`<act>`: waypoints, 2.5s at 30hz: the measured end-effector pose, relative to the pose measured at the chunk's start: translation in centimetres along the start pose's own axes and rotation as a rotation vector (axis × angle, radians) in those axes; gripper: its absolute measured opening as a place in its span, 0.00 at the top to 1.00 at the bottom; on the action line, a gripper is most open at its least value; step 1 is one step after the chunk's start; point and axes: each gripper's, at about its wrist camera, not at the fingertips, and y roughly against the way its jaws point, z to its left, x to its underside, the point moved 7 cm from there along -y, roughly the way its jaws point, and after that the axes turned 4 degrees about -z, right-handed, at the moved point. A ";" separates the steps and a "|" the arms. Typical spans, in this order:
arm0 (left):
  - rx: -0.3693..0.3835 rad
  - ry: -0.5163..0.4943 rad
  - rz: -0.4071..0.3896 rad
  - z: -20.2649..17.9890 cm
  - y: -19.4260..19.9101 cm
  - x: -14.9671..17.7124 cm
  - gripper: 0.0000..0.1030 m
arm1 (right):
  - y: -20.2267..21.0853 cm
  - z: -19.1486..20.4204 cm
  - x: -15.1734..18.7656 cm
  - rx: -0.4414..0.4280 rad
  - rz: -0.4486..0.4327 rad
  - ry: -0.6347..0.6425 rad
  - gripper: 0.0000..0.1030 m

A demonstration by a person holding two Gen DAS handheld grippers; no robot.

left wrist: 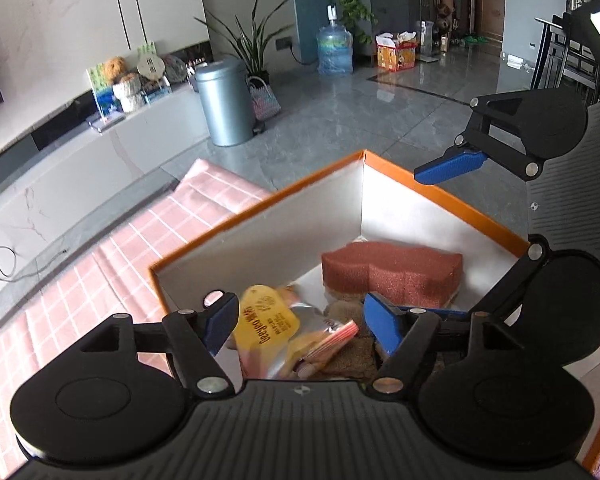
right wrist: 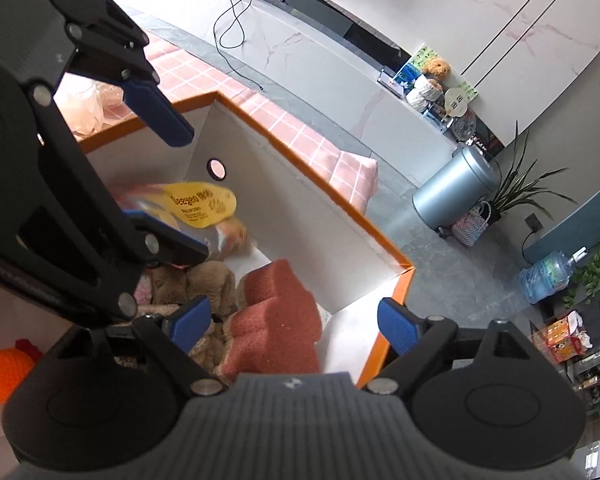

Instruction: Organize soft objects

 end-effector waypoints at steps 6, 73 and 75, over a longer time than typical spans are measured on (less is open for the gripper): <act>-0.021 0.006 -0.046 -0.3 2.4 -0.6 0.18 | 2.1 -0.1 -0.3 0.027 -0.022 0.013 0.11; -0.294 0.666 -0.083 9.6 18.4 23.9 0.24 | 8.6 26.1 -4.1 -0.024 -0.210 -0.204 0.36; -0.307 0.679 -0.078 10.2 18.2 24.0 0.24 | 7.5 26.4 -4.5 -0.035 -0.195 -0.198 0.36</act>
